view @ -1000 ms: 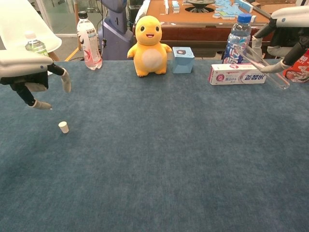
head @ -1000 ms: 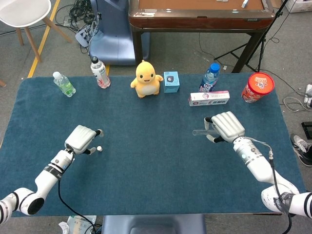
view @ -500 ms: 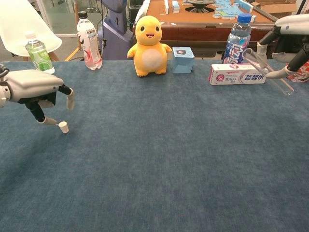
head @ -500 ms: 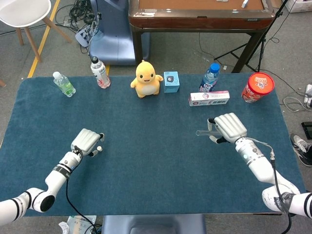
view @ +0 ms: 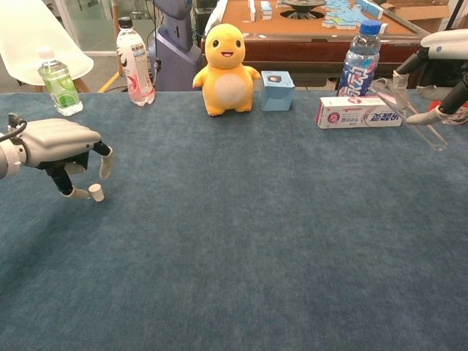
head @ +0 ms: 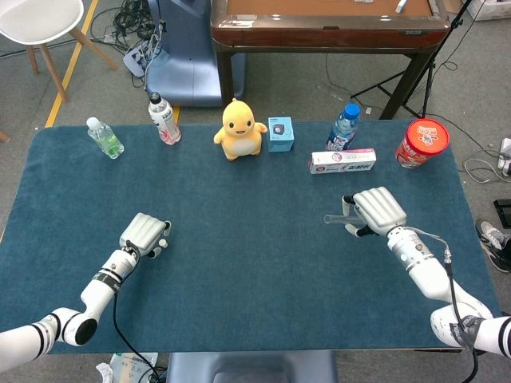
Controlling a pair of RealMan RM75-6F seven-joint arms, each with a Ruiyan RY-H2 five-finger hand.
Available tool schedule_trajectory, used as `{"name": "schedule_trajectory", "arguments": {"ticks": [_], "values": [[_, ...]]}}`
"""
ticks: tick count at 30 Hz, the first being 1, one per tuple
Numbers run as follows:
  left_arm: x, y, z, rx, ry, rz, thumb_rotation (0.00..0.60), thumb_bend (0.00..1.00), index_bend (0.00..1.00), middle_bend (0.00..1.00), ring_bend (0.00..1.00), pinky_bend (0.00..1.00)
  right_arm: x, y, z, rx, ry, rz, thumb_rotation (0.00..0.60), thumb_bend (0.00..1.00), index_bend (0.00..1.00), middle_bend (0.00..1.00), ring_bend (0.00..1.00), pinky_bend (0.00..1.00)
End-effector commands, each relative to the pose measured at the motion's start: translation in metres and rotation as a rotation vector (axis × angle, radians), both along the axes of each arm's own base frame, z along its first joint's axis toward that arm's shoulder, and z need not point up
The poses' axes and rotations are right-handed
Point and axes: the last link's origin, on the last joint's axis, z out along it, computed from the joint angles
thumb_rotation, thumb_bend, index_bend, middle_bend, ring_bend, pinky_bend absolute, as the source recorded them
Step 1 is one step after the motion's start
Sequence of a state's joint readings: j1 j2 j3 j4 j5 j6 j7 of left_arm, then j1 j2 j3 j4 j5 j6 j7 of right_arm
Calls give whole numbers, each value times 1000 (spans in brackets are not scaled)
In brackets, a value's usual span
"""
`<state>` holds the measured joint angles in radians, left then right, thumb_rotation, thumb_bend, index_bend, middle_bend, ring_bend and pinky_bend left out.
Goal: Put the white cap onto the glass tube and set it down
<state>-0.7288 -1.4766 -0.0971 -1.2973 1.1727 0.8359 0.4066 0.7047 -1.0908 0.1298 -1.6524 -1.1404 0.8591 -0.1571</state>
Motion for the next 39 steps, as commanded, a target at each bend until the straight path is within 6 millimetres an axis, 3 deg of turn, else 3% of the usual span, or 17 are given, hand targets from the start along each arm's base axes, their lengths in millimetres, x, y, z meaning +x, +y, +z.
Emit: {"name": "schedule_trajectory", "arguments": {"ticks": [1, 39], "values": [[-1, 1, -2, 1, -3, 5, 600, 215, 465, 1000, 1000, 1000, -1, 0, 0, -1, 0, -2, 600, 628, 818, 906, 1000, 1000], [-1, 4, -10, -13, 2, 27, 600, 262, 535, 1000, 1000, 1000, -9, -1, 1, -4, -5, -22, 600, 628, 818, 906, 1000, 1000]]}}
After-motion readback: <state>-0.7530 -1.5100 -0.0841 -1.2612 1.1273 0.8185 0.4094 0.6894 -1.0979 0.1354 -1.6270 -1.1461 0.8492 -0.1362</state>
